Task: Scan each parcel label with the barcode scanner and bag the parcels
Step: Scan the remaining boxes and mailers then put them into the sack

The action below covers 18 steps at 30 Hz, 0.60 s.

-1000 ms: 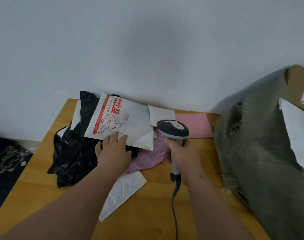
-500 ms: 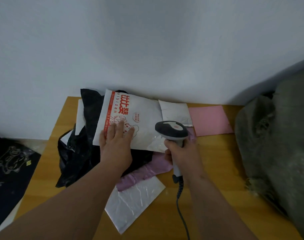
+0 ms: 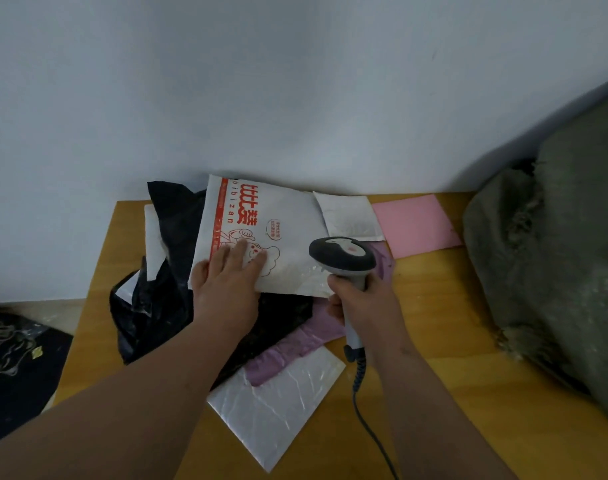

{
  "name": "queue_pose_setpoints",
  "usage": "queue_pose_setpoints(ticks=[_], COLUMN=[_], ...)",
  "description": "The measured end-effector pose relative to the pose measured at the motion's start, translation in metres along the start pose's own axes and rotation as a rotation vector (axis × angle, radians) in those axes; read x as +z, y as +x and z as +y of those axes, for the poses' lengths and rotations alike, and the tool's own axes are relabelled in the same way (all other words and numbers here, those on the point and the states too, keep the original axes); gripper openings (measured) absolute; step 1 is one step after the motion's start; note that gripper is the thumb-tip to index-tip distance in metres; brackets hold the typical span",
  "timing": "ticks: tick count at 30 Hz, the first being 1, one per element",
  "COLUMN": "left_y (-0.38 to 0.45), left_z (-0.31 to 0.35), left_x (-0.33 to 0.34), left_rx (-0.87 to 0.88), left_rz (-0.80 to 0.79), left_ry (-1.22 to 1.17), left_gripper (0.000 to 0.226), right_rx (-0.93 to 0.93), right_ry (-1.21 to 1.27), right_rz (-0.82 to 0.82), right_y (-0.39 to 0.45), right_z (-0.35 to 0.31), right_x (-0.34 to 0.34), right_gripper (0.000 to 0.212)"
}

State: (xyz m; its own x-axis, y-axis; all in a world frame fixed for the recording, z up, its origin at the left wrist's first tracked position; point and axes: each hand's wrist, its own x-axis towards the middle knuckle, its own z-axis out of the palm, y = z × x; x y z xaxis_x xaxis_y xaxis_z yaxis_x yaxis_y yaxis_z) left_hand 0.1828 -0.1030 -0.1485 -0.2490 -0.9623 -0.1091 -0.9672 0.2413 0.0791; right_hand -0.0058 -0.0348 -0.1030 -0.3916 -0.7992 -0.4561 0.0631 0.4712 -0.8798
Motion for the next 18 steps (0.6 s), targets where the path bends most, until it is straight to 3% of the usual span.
queue_pose_setpoints(ticks=[6,18], left_y=[0.002,-0.016], left_z=[0.001,0.034], left_x=[-0.013,-0.093], left_rx=[0.004,-0.040], left_rz=[0.136,0.360], left_ry=[-0.073,-0.171], left_gripper=[0.034,0.025], right_rx=[-0.015,-0.217], right_ry=[0.021,0.204], right_rz=[0.063,0.084], right_y=[-0.010,-0.035], right_z=[0.006,-0.041], right_x=[0.003,-0.025], right_gripper=[0.013,0.020])
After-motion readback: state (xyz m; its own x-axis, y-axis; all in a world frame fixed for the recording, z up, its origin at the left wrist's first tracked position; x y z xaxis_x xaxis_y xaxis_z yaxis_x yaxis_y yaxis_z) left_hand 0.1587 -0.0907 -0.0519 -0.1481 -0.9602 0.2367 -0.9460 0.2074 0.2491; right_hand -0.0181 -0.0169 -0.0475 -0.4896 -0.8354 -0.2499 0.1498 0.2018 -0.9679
